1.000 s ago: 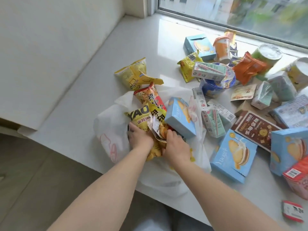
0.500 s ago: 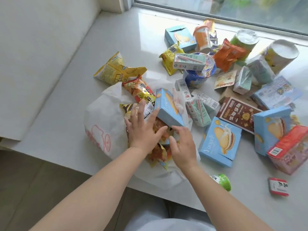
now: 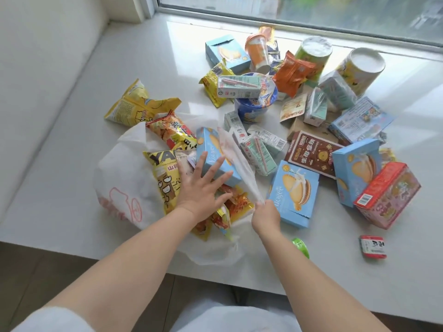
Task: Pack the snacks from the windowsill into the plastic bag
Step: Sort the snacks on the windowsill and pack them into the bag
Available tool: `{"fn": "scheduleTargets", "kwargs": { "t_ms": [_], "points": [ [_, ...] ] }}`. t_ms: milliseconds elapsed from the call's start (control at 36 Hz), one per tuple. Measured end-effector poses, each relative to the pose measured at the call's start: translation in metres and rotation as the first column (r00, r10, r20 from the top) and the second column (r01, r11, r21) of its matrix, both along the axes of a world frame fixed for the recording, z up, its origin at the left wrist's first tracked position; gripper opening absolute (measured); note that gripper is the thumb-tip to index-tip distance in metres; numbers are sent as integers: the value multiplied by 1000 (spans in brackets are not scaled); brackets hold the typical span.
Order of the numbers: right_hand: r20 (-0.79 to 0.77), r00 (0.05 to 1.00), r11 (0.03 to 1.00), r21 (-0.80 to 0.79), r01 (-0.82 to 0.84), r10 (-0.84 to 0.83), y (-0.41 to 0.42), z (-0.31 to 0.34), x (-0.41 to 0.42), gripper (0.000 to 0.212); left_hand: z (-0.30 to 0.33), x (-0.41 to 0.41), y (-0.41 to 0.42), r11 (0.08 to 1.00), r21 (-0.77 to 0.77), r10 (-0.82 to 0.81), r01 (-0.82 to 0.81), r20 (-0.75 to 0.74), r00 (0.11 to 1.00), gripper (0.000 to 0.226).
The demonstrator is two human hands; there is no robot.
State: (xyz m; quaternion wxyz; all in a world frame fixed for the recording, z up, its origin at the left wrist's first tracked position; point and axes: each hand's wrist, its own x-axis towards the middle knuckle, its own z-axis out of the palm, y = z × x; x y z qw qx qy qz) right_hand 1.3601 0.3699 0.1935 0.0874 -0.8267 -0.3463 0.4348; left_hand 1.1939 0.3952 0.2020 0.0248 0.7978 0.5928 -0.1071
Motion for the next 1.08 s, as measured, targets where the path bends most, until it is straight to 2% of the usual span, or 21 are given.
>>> {"fn": "scheduleTargets", "kwargs": {
  "t_ms": [139, 194, 278, 361, 417, 500, 583, 639, 694, 750, 778, 833, 889, 944, 972, 1000, 1083],
  "points": [
    [-42, 996, 976, 201, 80, -73, 5, 34, 14, 22, 13, 8, 9, 995, -94, 38, -36, 13, 999, 48],
    [-21, 991, 925, 355, 131, -132, 15, 60, 30, 24, 13, 13, 7, 991, -120, 57, -54, 27, 998, 44],
    [-19, 971, 826, 523, 212, -238, 33, 94, 56, 19, 12, 28, -2, 980, -193, 60, -55, 21, 998, 53],
    [20, 978, 866, 469, 174, -207, 43, 103, 68, 17, 8, 47, -10, 966, -259, 43, -24, 70, 997, 54],
    [59, 986, 899, 423, 116, -155, 46, 101, 65, 17, 7, 51, -11, 969, -248, 47, -20, 103, 994, 54],
    [38, 988, 900, 420, 117, -147, 47, 99, 50, 14, 17, 49, -9, 972, -234, 94, -33, 258, 962, 54],
    [-18, 990, 897, 422, 134, -140, 48, 99, 31, 16, 28, 34, -3, 968, -158, 248, -195, 499, 830, 53],
    [-68, 991, 890, 438, 131, -112, 49, 99, 16, 24, 30, 14, 5, 945, -22, 282, -326, 559, 780, 46],
    [-100, 992, 867, 484, 113, -73, 50, 99, -1, 29, 27, -11, 14, 859, 79, 386, -506, 548, 742, 39],
    [-117, 993, 823, 563, 83, -20, 51, 100, -18, 33, 22, -38, 22, 693, 70, 571, -717, 554, 606, 35],
    [-116, 993, 806, 590, 51, 23, 52, 99, -28, 35, 20, -51, 25, 583, 22, 661, -813, 569, 489, 36],
    [-112, 980, 786, 615, -61, 163, 51, 95, -48, 38, 17, -74, 28, 345, -159, 796, -925, 571, 199, 44],
    [-78, 932, 747, 623, -232, 354, 48, 90, -70, 42, 10, -92, 31, 153, -389, 869, -908, 491, -64, 52],
    [10, 834, 660, 607, -443, 551, 47, 83, -91, 49, 4, -101, 32, 23, -601, 890, -799, 377, -258, 58],
    [64, 775, 611, 575, -543, 628, 47, 78, -101, 54, 2, -104, 31, 1, -678, 895, -735, 329, -302, 58],
    [125, 716, 566, 527, -634, 686, 47, 72, -110, 60, -1, -108, 30, 3, -729, 912, -685, 284, -298, 54],
    [337, 502, 417, 294, -860, 797, 51, 57, -132, 80, -10, -116, 27, 46, -745, 938, -665, 260, -227, 42]
  ]
}}
